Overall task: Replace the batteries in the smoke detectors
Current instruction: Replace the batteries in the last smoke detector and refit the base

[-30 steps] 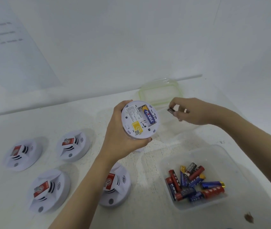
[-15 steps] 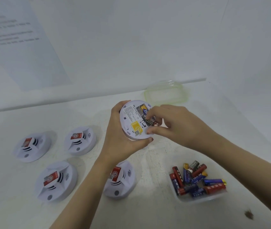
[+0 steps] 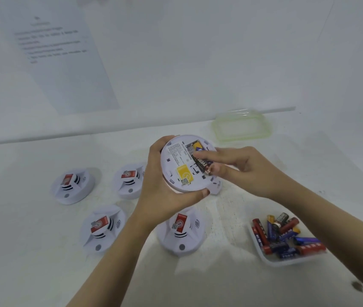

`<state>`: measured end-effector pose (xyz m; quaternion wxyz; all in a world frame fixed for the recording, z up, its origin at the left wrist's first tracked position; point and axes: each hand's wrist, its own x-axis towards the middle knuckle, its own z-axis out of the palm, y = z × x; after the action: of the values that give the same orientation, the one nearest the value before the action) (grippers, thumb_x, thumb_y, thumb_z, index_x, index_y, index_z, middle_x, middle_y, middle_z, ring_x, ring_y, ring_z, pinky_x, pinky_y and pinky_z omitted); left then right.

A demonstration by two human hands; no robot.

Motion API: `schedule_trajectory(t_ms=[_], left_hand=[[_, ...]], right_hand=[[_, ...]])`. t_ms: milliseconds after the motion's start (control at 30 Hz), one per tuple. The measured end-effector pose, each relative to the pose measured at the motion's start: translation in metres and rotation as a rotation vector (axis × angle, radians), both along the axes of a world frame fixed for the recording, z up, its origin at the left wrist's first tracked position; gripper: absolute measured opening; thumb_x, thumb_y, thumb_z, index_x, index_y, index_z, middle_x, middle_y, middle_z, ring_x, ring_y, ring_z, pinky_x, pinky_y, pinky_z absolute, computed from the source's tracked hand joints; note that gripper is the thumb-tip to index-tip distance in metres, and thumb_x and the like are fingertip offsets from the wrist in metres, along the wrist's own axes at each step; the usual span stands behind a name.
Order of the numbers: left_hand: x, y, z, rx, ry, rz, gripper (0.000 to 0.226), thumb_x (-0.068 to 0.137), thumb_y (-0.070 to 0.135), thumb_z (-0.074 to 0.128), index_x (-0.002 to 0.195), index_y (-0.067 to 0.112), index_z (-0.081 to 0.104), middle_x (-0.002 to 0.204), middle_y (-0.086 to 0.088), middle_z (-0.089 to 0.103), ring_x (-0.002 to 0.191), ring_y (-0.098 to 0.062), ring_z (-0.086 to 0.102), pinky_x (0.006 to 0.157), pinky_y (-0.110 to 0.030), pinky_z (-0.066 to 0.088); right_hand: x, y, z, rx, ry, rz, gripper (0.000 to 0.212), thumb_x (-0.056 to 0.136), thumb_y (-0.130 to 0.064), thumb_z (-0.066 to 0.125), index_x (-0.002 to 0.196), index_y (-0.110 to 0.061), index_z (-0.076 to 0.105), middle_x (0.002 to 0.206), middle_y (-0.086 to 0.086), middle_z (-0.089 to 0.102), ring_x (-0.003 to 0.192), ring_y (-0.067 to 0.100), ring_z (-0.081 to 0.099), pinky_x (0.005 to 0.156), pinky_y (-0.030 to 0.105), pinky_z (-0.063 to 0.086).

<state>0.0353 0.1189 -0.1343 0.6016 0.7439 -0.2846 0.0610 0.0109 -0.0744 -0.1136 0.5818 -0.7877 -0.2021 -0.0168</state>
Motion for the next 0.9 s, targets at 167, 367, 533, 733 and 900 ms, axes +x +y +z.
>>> schedule_trajectory(t_ms=[167,367,533,733,900], left_hand=[[-0.002,0.011,0.007,0.017,-0.022,0.0,0.088,0.049,0.032,0.084,0.121,0.031,0.034,0.113,0.041,0.047,0.113,0.008,0.053,0.083,-0.009,0.048],[0.004,0.031,0.008,0.053,-0.013,-0.022,0.092,0.051,0.017,0.088,0.124,0.031,0.033,0.115,0.038,0.049,0.113,0.006,0.055,0.082,-0.01,0.048],[0.007,0.047,0.006,0.062,0.026,-0.009,0.097,0.05,0.024,0.089,0.128,0.035,0.032,0.12,0.032,0.051,0.116,0.0,0.056,0.085,-0.015,0.05],[0.017,0.076,0.001,0.063,0.024,-0.001,0.101,0.047,0.012,0.089,0.131,0.024,0.034,0.12,0.042,0.047,0.118,0.008,0.05,0.09,-0.013,0.047],[0.021,0.109,-0.002,0.092,0.047,-0.016,0.103,0.045,0.017,0.09,0.132,0.023,0.035,0.121,0.044,0.046,0.118,0.013,0.047,0.088,-0.006,0.044]], right_hand=[[-0.004,0.023,0.0,0.218,0.041,-0.048,0.036,0.081,-0.018,0.06,0.117,-0.02,0.061,0.11,-0.016,0.068,0.111,0.006,0.061,0.091,0.018,0.047],[-0.001,0.048,-0.004,0.191,-0.003,-0.187,0.03,0.081,-0.018,0.067,0.106,-0.036,0.07,0.09,0.002,0.072,0.089,0.026,0.064,0.086,0.031,0.05],[0.0,0.066,0.006,0.215,0.068,-0.194,0.034,0.084,0.003,0.063,0.106,-0.021,0.068,0.088,-0.008,0.074,0.089,0.009,0.066,0.082,0.023,0.052],[0.017,0.063,0.008,0.35,0.207,-0.272,0.033,0.087,-0.013,0.052,0.108,-0.033,0.066,0.124,-0.004,0.063,0.109,0.011,0.062,0.094,0.029,0.05],[0.044,0.048,-0.026,-0.832,0.198,-0.269,0.05,0.09,-0.024,0.059,0.138,-0.026,0.044,0.137,-0.002,0.05,0.13,0.017,0.042,0.101,0.023,0.032]])
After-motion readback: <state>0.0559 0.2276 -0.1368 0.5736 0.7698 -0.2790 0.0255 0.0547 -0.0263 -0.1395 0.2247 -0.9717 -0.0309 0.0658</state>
